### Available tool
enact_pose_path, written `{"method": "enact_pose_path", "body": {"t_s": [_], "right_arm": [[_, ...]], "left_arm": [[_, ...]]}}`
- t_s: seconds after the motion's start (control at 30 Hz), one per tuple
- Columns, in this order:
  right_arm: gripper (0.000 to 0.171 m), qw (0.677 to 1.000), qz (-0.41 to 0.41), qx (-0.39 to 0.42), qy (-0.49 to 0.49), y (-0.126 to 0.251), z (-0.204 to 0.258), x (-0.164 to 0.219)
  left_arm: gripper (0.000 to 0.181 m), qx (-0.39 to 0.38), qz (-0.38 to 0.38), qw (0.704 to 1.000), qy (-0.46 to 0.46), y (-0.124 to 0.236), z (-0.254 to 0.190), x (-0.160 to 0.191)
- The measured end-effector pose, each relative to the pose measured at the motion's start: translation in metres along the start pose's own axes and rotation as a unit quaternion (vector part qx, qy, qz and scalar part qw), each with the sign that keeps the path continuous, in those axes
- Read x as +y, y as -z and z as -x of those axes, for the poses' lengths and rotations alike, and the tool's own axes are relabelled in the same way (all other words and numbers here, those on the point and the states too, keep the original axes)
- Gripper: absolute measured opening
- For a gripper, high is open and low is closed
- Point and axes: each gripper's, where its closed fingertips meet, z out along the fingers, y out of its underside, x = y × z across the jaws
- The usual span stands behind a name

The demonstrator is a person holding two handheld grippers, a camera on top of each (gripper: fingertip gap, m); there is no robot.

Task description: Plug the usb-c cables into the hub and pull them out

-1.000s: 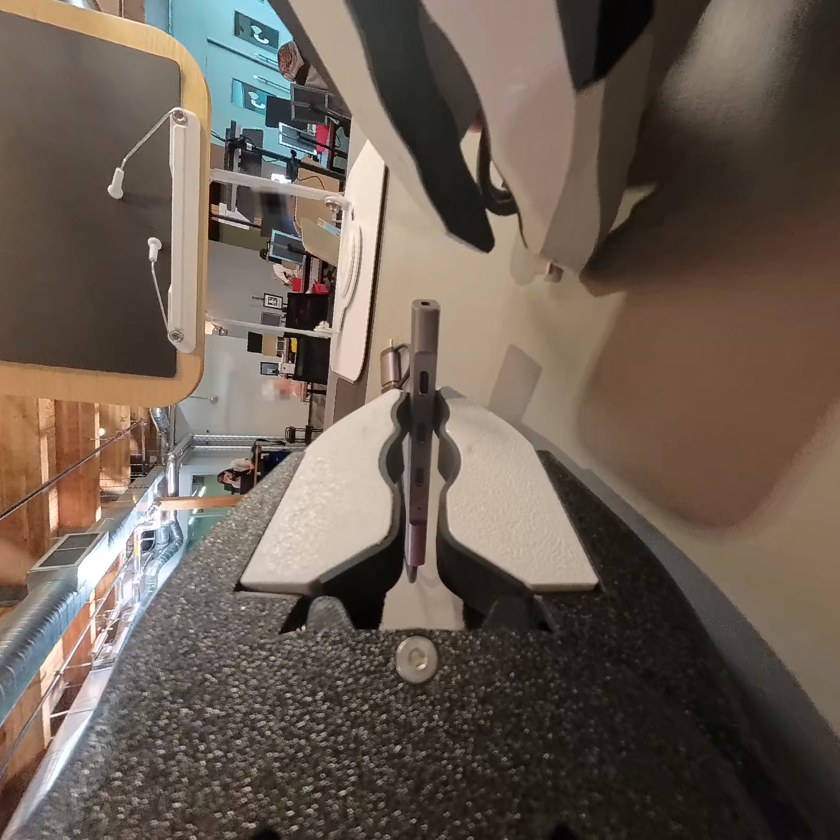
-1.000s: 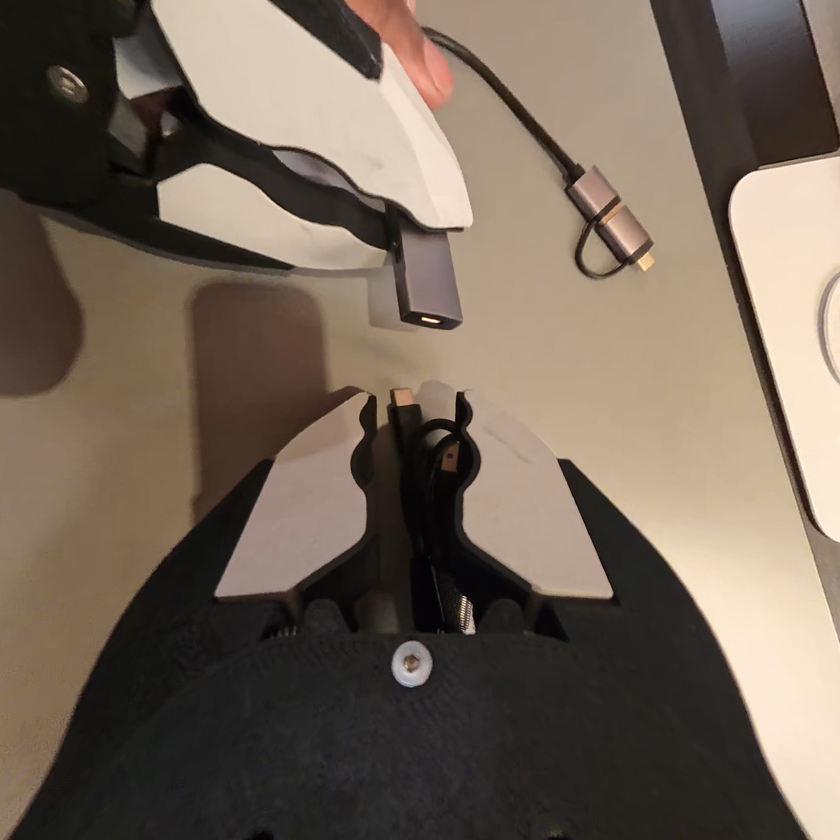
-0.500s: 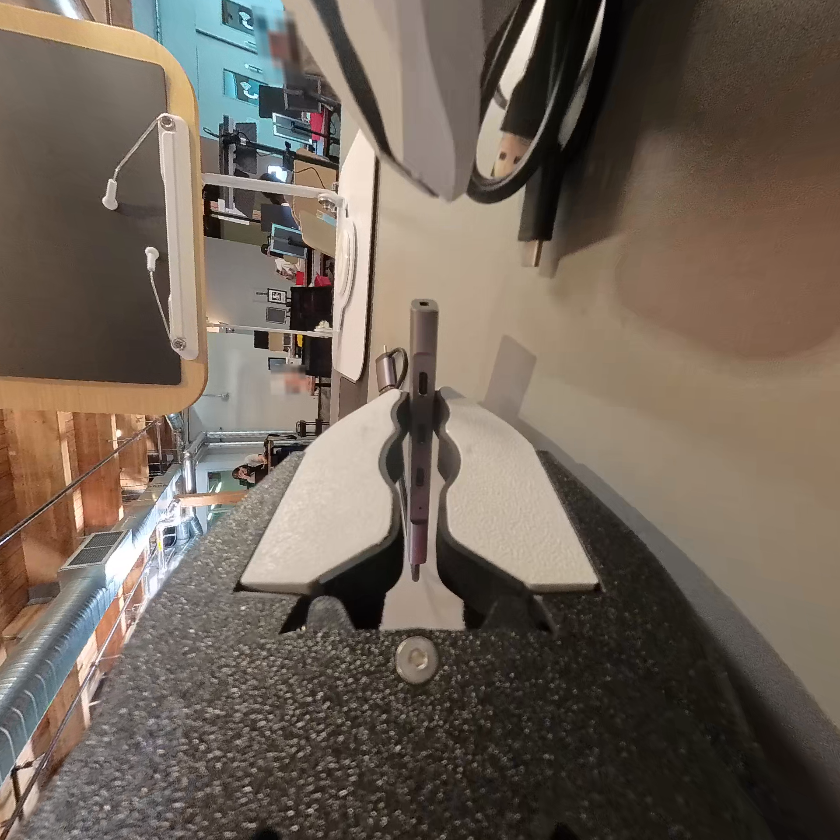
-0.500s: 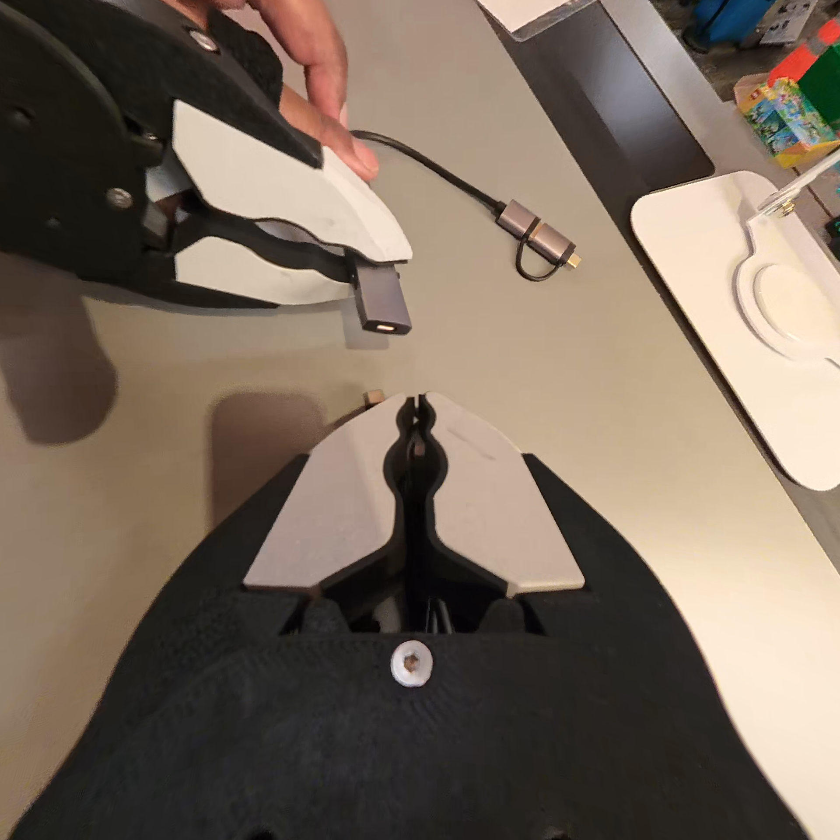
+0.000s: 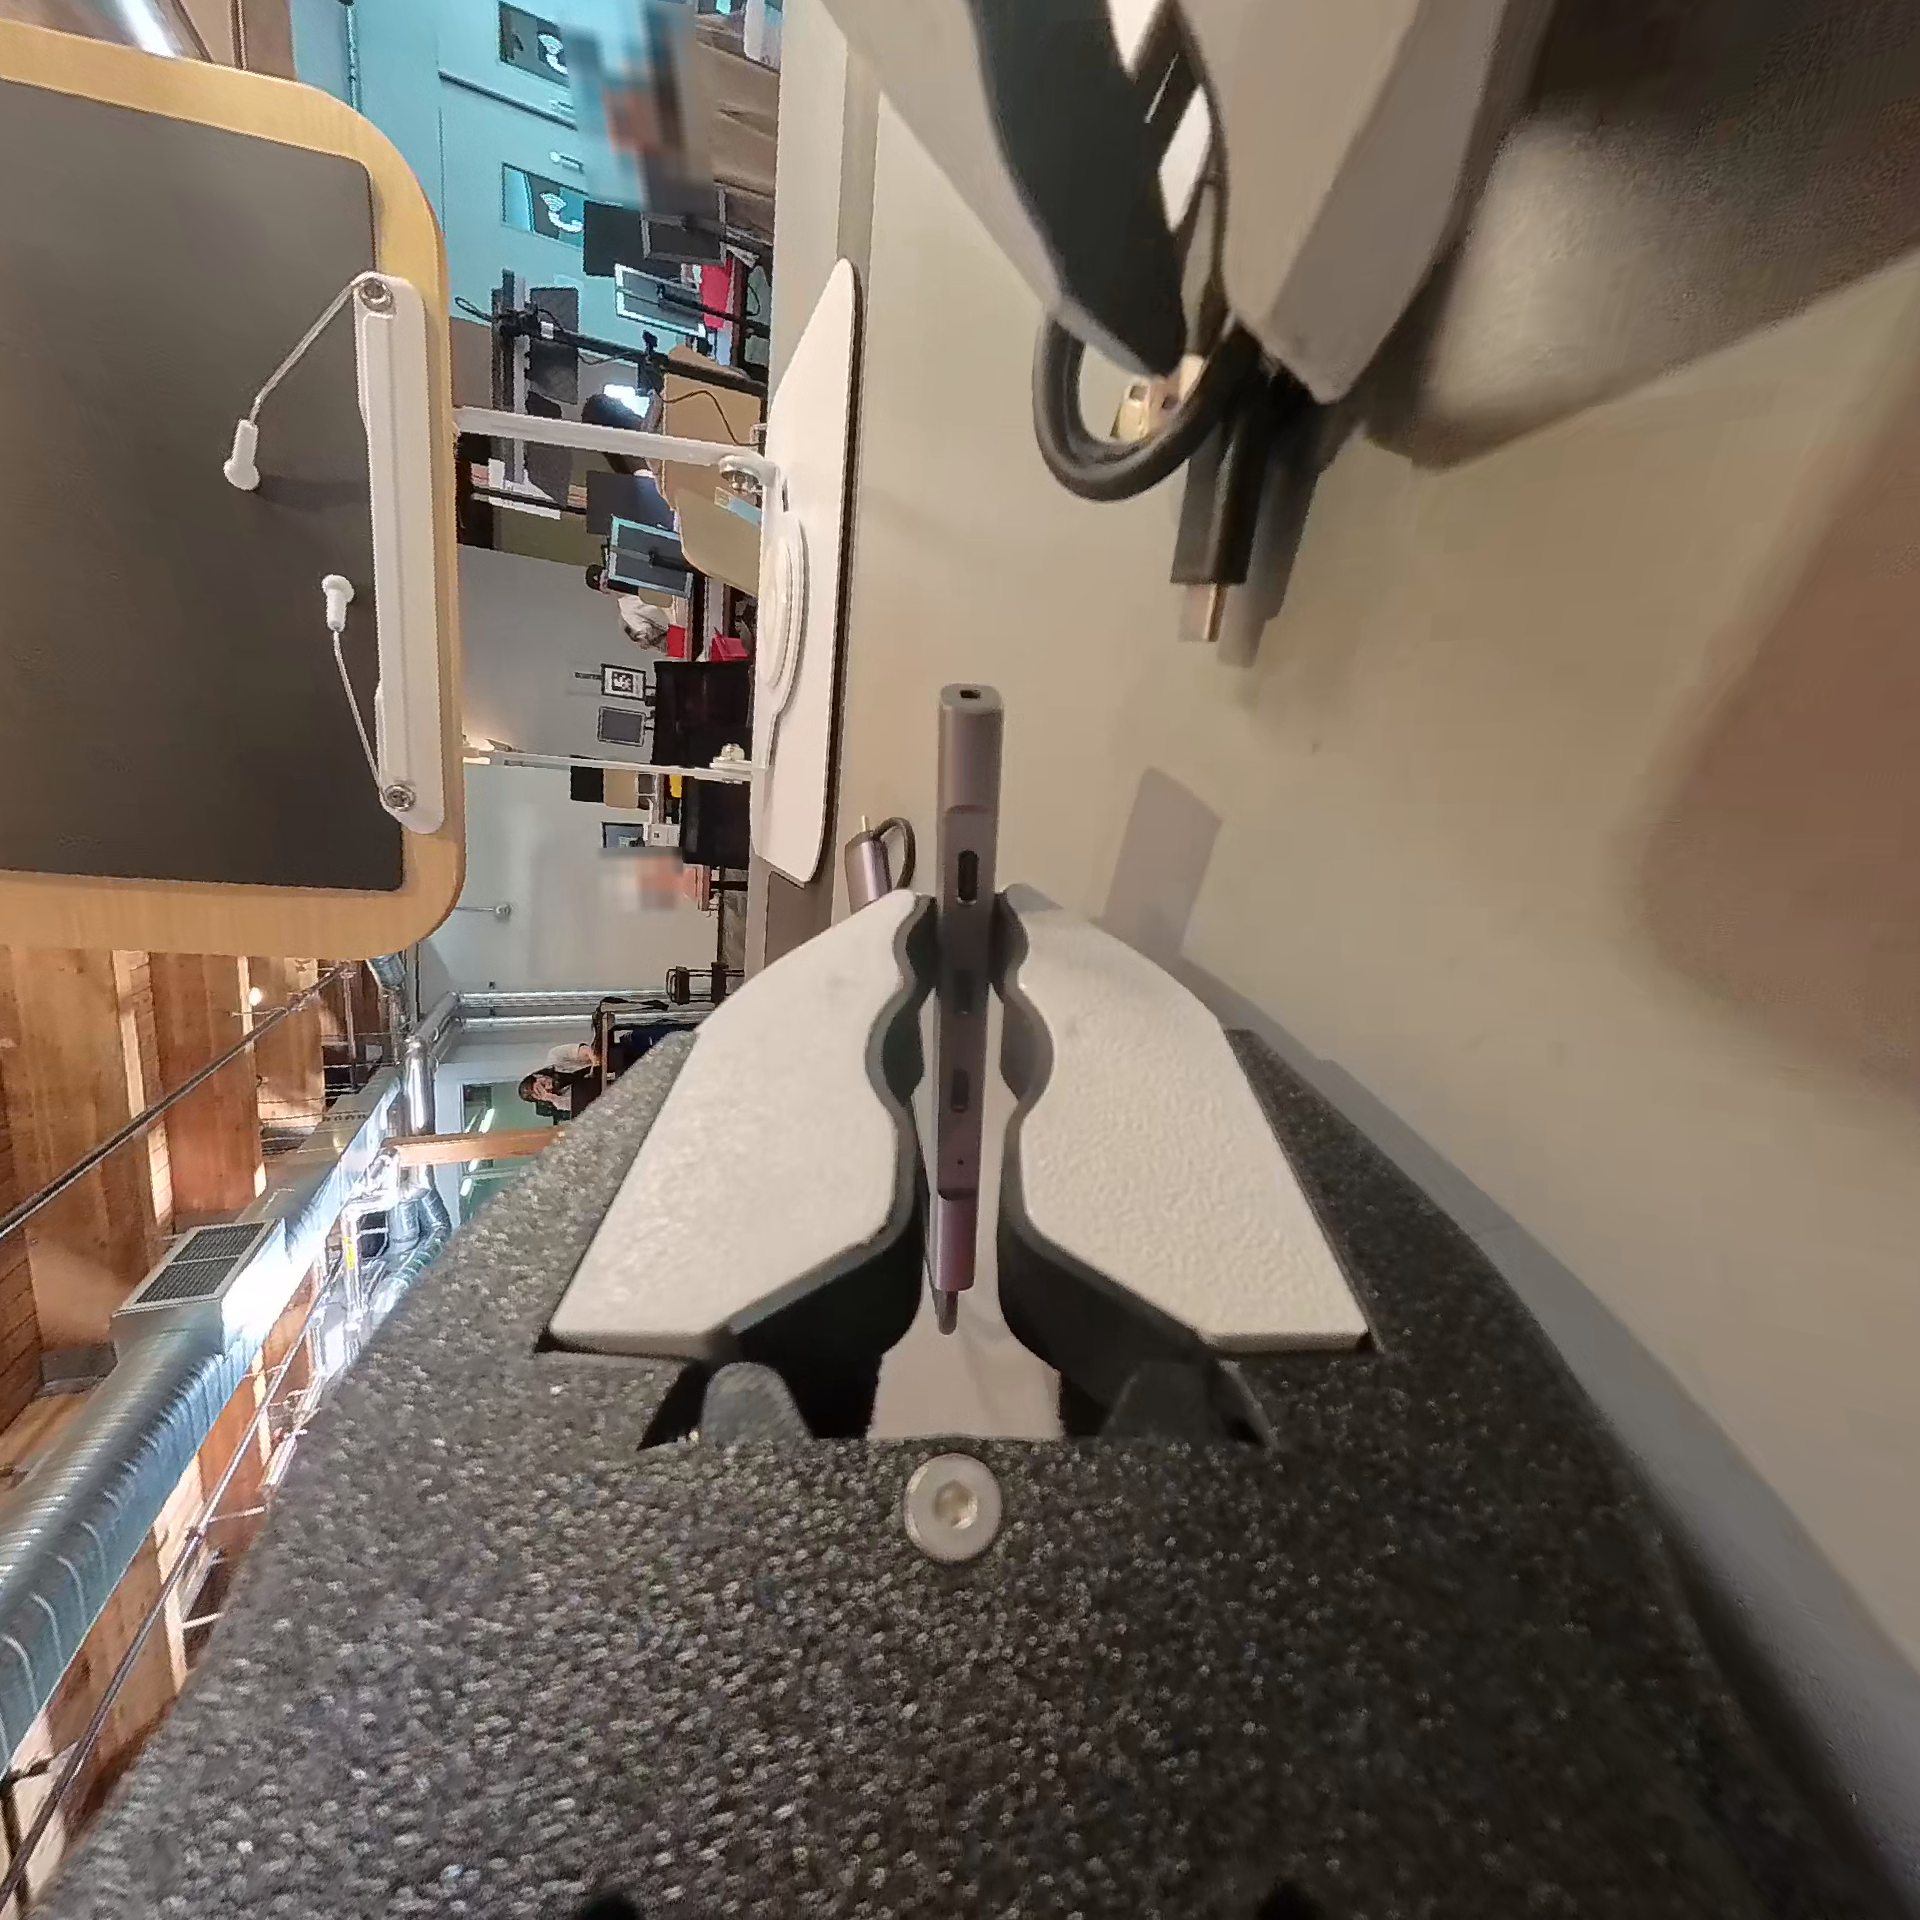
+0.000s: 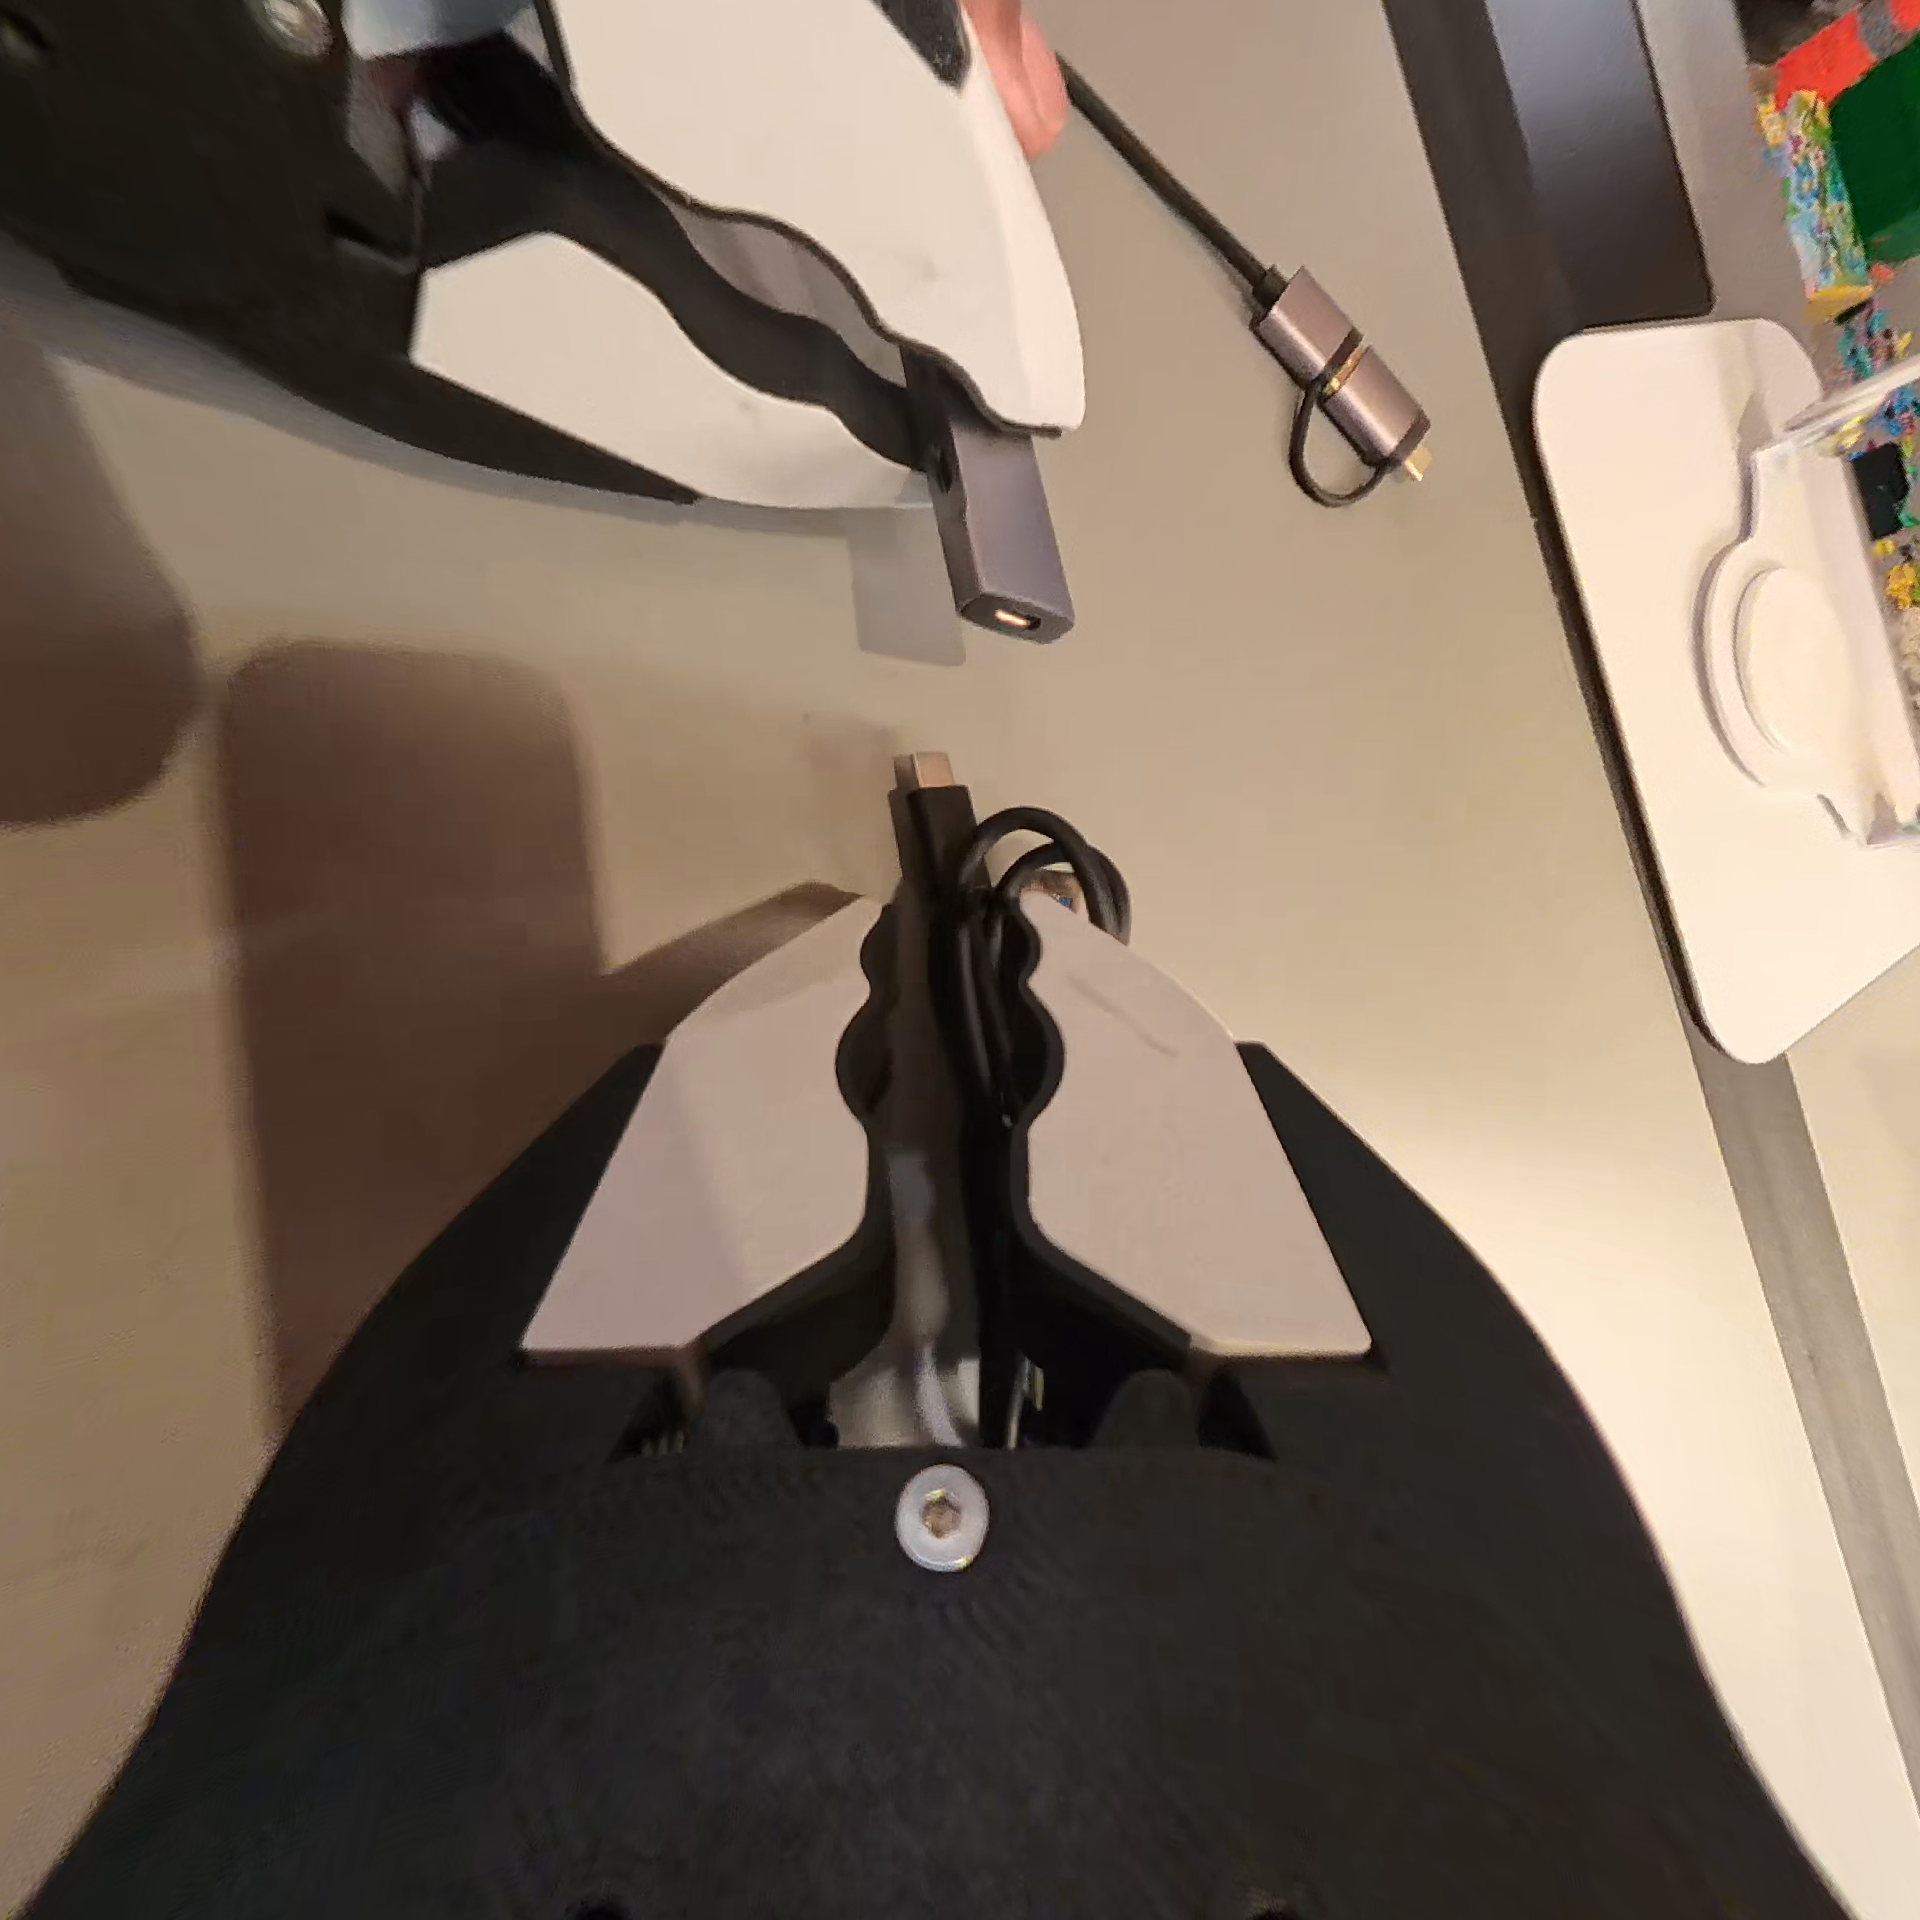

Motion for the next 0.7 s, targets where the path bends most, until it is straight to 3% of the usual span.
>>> {"method": "enact_pose_path", "body": {"t_s": [0.3,0.5,0.7], "right_arm": [[0.014,0.998,0.015,0.057,0.013,-0.010,-0.015,0.003],[0.010,0.990,-0.045,0.129,0.019,0.002,-0.030,-0.012],[0.010,0.977,-0.057,0.193,0.071,0.003,-0.028,-0.025]], "left_arm": [[0.010,0.003,0.010,0.999,-0.033,0.001,-0.004,-0.007],[0.010,0.001,0.033,0.999,-0.019,0.000,-0.001,-0.001],[0.010,-0.002,0.043,0.999,-0.008,-0.001,0.000,0.002]]}}
